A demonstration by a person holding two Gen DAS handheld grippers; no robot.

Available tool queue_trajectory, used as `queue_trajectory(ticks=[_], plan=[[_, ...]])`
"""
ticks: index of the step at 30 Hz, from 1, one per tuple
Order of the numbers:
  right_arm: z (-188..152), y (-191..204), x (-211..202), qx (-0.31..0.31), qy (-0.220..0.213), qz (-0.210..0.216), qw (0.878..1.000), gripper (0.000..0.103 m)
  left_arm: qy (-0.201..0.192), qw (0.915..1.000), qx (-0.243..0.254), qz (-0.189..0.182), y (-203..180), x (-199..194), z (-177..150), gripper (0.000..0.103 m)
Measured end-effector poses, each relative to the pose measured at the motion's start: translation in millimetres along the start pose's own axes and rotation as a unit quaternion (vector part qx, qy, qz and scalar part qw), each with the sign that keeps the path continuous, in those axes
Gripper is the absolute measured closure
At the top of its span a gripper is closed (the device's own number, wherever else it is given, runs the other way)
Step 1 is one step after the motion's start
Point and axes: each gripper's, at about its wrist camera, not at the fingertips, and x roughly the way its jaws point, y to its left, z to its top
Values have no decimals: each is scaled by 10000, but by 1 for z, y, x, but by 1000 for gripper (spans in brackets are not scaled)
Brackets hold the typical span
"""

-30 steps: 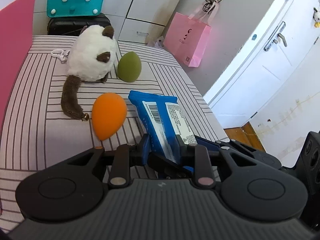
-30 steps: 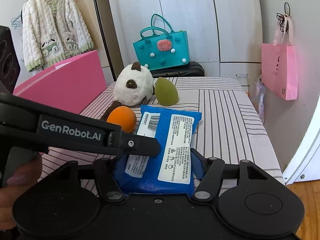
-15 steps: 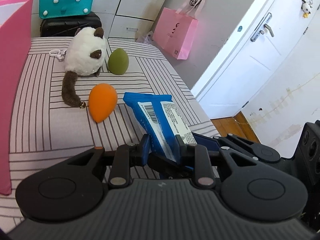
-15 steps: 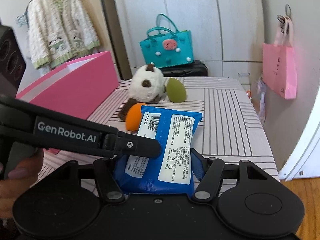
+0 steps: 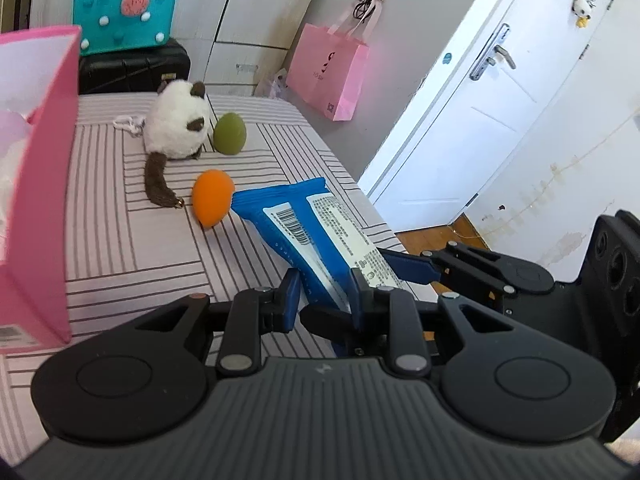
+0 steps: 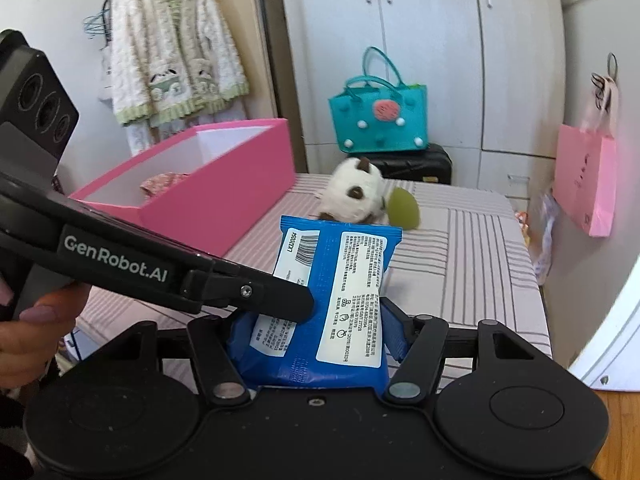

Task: Organize soft objects
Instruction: 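Lift the blue wipes packet off the table with the left tool, then carry the blue wipes packet over the pink box with the left tool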

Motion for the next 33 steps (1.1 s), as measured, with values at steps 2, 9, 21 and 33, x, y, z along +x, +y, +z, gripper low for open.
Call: queue_trajectory(ticks=[2,9,21,33], plan=[[3,9,-5,-97,-26,33,9999,35,-31,10000,44,14,-1,-11,-1,79],[17,33,-22,-328,-106,273,9990,35,-175,9998,11,-120,9,-51,-2,79],[54,81,-31,-520,-157,950,9940,35,-530,9985,-22,-117,33,-126,1,79],[103,126,0,-641,-248,1501,9863,35,-968,9950,0,250,68,-183,21,79]])
